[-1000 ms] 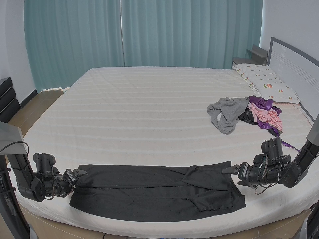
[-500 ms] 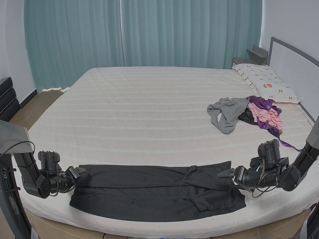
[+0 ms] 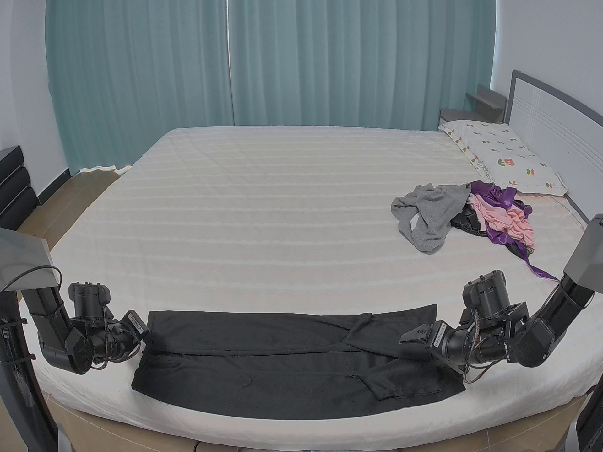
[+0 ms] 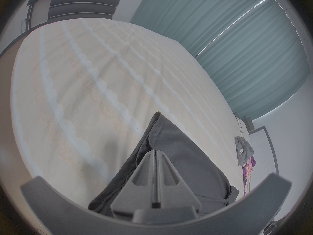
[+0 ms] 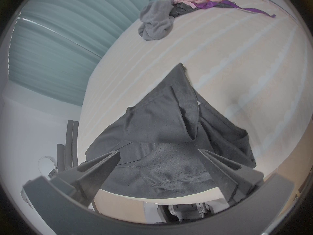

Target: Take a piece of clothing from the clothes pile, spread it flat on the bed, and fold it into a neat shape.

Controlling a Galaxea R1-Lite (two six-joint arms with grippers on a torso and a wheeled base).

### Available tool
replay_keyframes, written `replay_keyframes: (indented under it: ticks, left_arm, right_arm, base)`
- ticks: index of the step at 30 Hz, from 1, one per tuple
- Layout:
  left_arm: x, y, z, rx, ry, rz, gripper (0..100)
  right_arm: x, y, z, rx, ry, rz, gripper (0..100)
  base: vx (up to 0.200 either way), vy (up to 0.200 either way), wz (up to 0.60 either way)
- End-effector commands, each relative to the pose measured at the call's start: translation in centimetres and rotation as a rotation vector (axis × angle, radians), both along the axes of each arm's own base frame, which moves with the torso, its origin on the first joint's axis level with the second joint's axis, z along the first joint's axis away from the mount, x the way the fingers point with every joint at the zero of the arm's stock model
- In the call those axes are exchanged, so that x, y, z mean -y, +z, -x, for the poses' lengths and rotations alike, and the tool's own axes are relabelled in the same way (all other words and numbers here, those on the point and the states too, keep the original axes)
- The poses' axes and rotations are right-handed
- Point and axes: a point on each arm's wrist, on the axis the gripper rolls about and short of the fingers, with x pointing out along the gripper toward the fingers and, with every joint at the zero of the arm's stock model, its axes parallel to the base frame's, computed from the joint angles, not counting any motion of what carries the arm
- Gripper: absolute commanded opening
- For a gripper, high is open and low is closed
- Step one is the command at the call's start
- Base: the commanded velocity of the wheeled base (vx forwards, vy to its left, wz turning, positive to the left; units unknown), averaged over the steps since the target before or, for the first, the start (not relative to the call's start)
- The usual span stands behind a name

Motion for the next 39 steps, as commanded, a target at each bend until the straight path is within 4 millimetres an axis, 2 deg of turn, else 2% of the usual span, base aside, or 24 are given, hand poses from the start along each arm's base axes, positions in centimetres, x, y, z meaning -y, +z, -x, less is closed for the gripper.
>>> replay_keyframes:
  ticks: [1, 6, 15, 21, 22, 33, 39]
  left_arm:
    - [0.1, 0.9, 0.2, 0.027, 0.000, -0.002, 0]
    - [0.1, 1.4, 0.2, 0.044, 0.013, 0.011, 0]
    - [0.1, 2.0, 0.2, 0.062, 0.021, 0.024, 0]
    - [0.1, 2.2, 0.1, 0.072, 0.030, 0.033, 0]
    - [0.1, 2.2, 0.2, 0.071, 0.030, 0.033, 0]
    - [0.1, 2.3, 0.1, 0.075, 0.032, 0.031, 0]
    - [0.0, 2.9, -0.7, 0.112, 0.031, 0.026, 0]
  right_arm:
    - [-0.5, -0.7, -0.8, -0.025, -0.013, -0.004, 100]
    - [-0.9, -1.9, -1.6, -0.055, -0.027, -0.002, 100]
    - [-1.1, -2.4, -3.2, -0.051, -0.089, -0.021, 100]
    - [-1.1, -3.6, -3.8, -0.056, -0.130, 0.025, 100]
    - [-1.1, -3.6, -3.8, -0.055, -0.132, 0.027, 0]
    - [-1.1, -3.2, -3.8, -0.046, -0.134, 0.024, 0]
    - [-0.4, -1.3, -5.3, 0.031, -0.177, -0.013, 0]
  base:
    - [0.000, 0.000, 0.00]
    - [0.000, 0.000, 0.00]
    - [0.000, 0.000, 0.00]
    - [0.000, 0.000, 0.00]
    - [0.000, 0.000, 0.00]
    - [0.000, 0.000, 0.00]
    - [0.000, 0.000, 0.00]
